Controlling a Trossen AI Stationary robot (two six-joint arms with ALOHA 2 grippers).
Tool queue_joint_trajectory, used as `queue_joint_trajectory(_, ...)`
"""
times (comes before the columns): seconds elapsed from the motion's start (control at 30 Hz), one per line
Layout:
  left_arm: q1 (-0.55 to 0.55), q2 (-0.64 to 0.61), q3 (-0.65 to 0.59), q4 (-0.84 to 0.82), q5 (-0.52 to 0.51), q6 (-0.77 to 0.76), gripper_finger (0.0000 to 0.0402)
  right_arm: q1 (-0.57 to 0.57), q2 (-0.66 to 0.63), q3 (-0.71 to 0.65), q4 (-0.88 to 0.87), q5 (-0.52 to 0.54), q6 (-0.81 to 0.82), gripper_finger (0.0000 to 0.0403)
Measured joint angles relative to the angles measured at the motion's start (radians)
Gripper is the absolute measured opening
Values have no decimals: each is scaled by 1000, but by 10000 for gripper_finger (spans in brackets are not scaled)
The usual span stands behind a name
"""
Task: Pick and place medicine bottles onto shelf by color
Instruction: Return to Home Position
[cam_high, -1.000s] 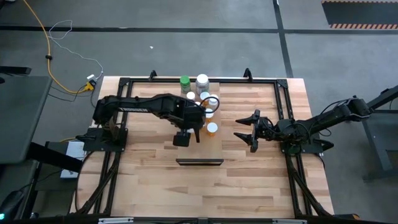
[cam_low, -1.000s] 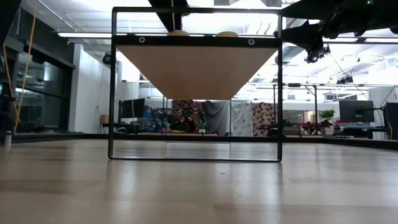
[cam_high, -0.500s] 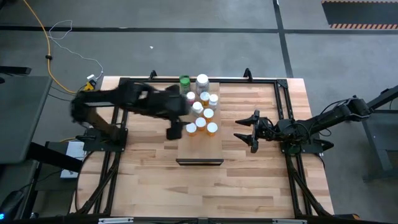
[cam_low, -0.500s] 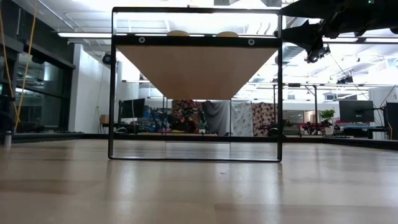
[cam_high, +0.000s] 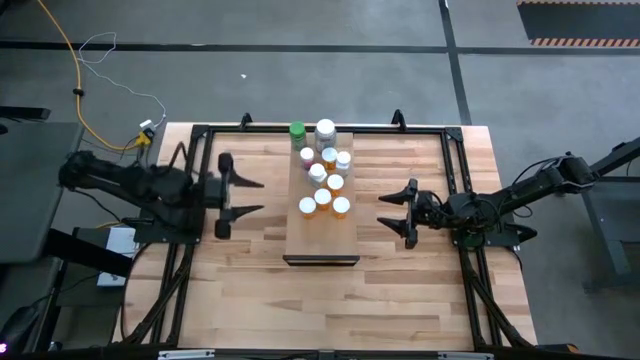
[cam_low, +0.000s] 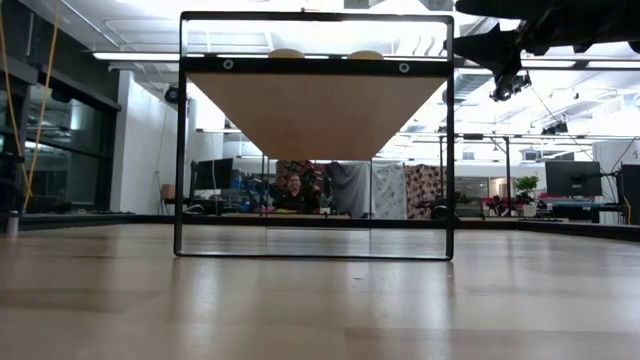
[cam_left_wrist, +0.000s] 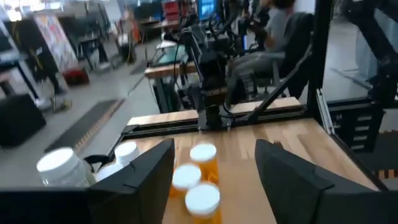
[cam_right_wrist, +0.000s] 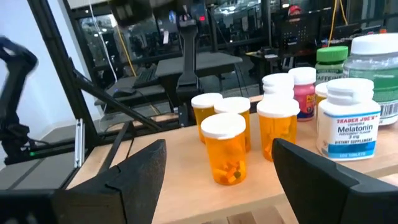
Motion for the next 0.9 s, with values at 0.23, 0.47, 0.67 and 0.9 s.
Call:
queue_joint_trajectory(0.23, 25, -216, -438, 377, 13, 41, 137, -2, -1, 0, 39, 5, 0, 282)
queue_joint_trajectory(0.47, 97, -320, -670, 562, 98, -5, 13, -4, -2, 0, 44, 51, -1, 282)
queue_joint_trajectory(0.67, 192, -400, -802, 657, 172, -30, 3, -4, -2, 0, 44, 57, -19, 282)
queue_joint_trajectory(0.9, 276, -498, -883, 608, 270, -94, 0, -4, -48, 0, -32, 66, -7, 280)
